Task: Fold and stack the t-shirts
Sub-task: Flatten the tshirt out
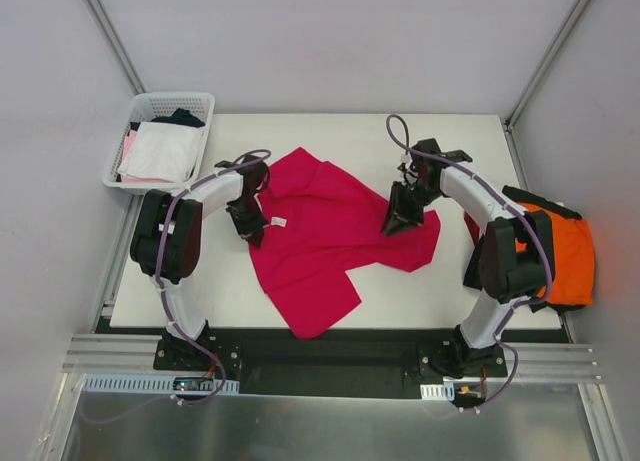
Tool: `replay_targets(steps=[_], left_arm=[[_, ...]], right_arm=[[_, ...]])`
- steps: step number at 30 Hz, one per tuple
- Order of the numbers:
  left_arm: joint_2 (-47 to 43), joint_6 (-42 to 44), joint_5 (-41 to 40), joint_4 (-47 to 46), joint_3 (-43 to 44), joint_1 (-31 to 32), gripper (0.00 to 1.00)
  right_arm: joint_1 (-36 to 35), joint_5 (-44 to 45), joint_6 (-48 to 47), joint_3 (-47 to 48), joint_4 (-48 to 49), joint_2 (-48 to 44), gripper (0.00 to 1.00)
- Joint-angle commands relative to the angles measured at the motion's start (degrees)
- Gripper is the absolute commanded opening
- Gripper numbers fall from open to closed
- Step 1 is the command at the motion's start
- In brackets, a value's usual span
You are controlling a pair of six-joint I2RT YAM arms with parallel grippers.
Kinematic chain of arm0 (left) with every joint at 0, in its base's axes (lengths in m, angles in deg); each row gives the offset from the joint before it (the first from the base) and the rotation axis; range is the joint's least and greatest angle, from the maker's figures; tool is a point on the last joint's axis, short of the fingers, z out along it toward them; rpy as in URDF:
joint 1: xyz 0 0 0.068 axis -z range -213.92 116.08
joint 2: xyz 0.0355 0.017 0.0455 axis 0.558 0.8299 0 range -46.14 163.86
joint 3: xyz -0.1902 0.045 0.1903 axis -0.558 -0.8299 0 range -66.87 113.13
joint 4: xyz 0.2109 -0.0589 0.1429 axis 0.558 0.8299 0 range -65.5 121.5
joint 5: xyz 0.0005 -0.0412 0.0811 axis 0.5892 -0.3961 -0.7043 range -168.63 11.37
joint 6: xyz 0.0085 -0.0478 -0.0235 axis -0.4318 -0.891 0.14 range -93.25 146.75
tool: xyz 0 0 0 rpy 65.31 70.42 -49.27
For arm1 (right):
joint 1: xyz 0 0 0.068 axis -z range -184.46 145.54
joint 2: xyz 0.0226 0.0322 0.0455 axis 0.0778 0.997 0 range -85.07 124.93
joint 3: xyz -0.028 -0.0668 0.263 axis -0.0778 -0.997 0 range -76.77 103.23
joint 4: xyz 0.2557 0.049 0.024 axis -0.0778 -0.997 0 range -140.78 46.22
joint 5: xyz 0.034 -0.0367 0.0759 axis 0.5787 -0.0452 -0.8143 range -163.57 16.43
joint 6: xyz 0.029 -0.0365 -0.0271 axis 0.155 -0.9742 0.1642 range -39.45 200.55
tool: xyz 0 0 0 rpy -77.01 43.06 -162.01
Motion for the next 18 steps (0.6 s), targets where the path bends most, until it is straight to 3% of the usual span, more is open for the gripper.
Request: replay_targets(steps=[1,5,10,18], left_arm=[[-5.66,1.74,5.34,-3.17,5.14,2.20,0.02],[-4.44,5.60,11.93,-5.29,10.16,5.98,0.08],[-1.71,7.28,20.90,-7.76,10.70,8.28,0.09],[-0.56,10.71,23.72,-7.85,10.26,8.72,0.09]], right_arm=[[3.25,3.65,0.92,-3.04,-1.37,-0.47,0.27],[10.10,2.86,3.12,-2.70,2.93,-0.65,0.49],[15.65,2.24,4.71,-1.20,5.92,2.25,0.51],[22.42,0.40,6.82,1.95,10.59,7.95,0.51]])
